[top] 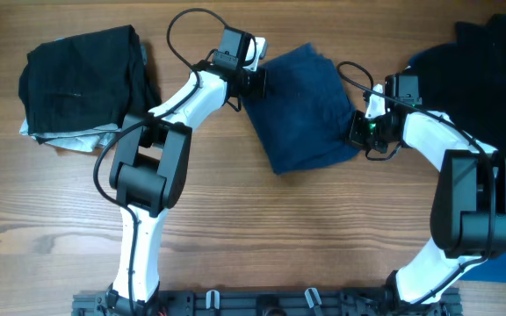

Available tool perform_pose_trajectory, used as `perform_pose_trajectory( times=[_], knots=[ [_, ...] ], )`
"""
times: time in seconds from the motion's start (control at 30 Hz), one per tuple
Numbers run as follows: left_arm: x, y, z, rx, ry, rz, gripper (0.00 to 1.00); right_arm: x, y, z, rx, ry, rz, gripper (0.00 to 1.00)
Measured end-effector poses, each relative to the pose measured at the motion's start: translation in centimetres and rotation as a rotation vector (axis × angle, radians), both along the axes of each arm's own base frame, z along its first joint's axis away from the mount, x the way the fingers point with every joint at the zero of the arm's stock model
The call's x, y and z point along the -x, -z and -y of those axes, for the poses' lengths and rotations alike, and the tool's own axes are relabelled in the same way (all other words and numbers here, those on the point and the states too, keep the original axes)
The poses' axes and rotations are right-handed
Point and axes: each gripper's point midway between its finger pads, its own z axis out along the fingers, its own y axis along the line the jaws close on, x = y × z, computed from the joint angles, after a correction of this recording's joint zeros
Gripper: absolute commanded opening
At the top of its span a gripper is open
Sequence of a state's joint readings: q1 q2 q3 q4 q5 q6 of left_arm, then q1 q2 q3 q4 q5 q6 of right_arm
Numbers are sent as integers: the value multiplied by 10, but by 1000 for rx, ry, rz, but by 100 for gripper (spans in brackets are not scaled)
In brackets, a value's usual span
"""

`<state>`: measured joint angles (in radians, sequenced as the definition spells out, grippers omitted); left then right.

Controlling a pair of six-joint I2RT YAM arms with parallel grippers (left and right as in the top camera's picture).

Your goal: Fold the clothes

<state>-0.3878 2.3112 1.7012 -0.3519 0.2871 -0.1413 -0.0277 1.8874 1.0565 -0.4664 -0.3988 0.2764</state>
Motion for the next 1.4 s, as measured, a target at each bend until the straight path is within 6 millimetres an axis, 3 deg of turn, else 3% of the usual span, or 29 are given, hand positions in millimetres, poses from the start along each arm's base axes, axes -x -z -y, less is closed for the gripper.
perform_pose_trajectory(
  times=[0.07, 0.1, 0.13, 0.17, 0.27, 0.33, 0.4, 0.47, 0.6, 0.77, 0.87, 0.97, 1.13, 1.23, 1.4],
  knots=[
    [-3, -4, -2, -13, -6, 19, 30, -1, -9, -1, 8, -4, 18, 4],
    [-3, -7, -3, -15, -7, 25, 23, -3, -20, -3, 13, -13, 46, 4],
    [-4, -24, -5, -15, -14, 45, 10, -8, -38, -6, 17, -33, 98, 4],
    [-2, -39, -7, -16, -13, 60, 4, -10, -54, -11, 19, -52, 143, 4],
    [15, -102, -12, 10, -12, 83, 4, -17, -107, -35, 13, -133, 301, 4],
    [35, -136, -13, 35, 11, 71, 4, -25, -121, -44, 1, -152, 369, 4],
    [60, -144, -13, 37, 37, -1, 4, -35, -125, -44, 0, -150, 410, 4],
    [88, -126, -14, 17, 62, -134, 4, -51, -130, -44, 0, -146, 479, 4],
    [108, -105, -1, 83, 118, -227, 4, -94, -141, -47, -25, -106, 646, 4],
    [109, -84, 20, 221, 186, -187, 4, -130, -133, -50, -65, -56, 753, 6],
    [115, -65, 31, 297, 193, -174, 4, -143, -109, -51, -73, -47, 766, 10],
    [121, -50, 40, 329, 196, -183, 4, -151, -79, -51, -75, -43, 753, 11],
    [145, -3, 54, 304, 199, -312, 4, -147, -21, -51, -72, -39, 662, 11],
    [162, 17, 58, 276, 206, -387, 4, -147, -14, -51, -72, -39, 657, 9],
    [166, 17, 62, 267, 213, -396, 4, -152, -17, -51, -74, -40, 692, 4]
  ],
)
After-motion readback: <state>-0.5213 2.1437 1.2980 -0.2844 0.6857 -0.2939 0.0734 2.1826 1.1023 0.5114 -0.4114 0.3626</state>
